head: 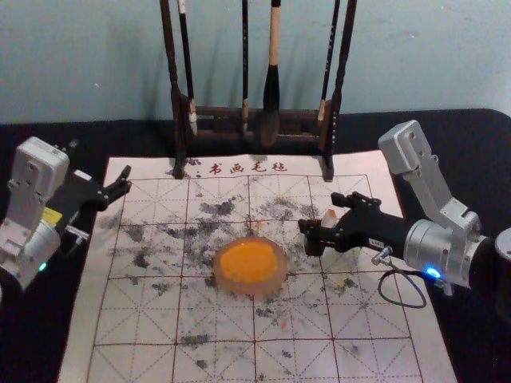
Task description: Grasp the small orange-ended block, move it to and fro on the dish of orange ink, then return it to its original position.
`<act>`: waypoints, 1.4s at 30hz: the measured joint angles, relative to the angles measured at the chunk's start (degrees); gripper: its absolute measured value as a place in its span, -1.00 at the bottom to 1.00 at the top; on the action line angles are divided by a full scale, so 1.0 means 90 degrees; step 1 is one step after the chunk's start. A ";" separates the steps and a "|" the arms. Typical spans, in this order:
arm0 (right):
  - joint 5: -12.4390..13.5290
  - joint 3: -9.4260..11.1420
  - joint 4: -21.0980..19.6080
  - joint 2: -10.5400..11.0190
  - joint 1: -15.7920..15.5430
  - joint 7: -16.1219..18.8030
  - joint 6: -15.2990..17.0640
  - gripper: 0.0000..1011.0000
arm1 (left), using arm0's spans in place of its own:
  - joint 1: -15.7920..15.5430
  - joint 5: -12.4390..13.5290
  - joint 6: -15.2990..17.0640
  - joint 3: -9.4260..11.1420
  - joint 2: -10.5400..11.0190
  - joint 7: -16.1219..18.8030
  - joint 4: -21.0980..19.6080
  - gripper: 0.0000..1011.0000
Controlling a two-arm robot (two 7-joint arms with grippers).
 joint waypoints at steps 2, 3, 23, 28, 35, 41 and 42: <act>0.0001 0.0000 0.0000 0.0000 0.0000 0.0000 0.0000 0.81 | 0.0000 0.0000 0.0000 0.0000 0.0000 0.0000 0.0000 0.98; 0.0001 0.0000 0.0000 0.0000 0.0000 0.0000 0.0000 0.87 | 0.0000 0.0000 0.0000 0.0001 0.0000 0.0000 0.0000 0.98; -0.0642 0.0857 0.0428 -0.0669 -0.0526 -0.1045 -0.2390 0.98 | 0.0000 0.0000 0.0000 0.0000 0.0000 0.0000 -0.0001 0.98; -0.0955 0.0886 0.1001 -0.0797 -0.0532 -0.1198 -0.2766 0.98 | 0.0000 0.0000 0.0000 0.0000 0.0000 0.0000 0.0000 0.98; -0.1138 0.0905 0.1475 -0.0925 -0.0490 -0.1221 -0.3015 0.98 | 0.0000 0.0000 0.0000 -0.0001 0.0000 0.0000 0.0000 0.98; -0.1134 0.0906 0.1431 -0.0916 -0.0496 -0.1222 -0.3011 0.98 | 0.0000 0.0000 0.0000 0.0000 0.0000 0.0000 0.0000 0.98; -0.1132 0.0907 0.1422 -0.0913 -0.0499 -0.1222 -0.3008 0.98 | 0.0000 0.0000 0.0000 0.0000 0.0000 0.0000 0.0000 0.98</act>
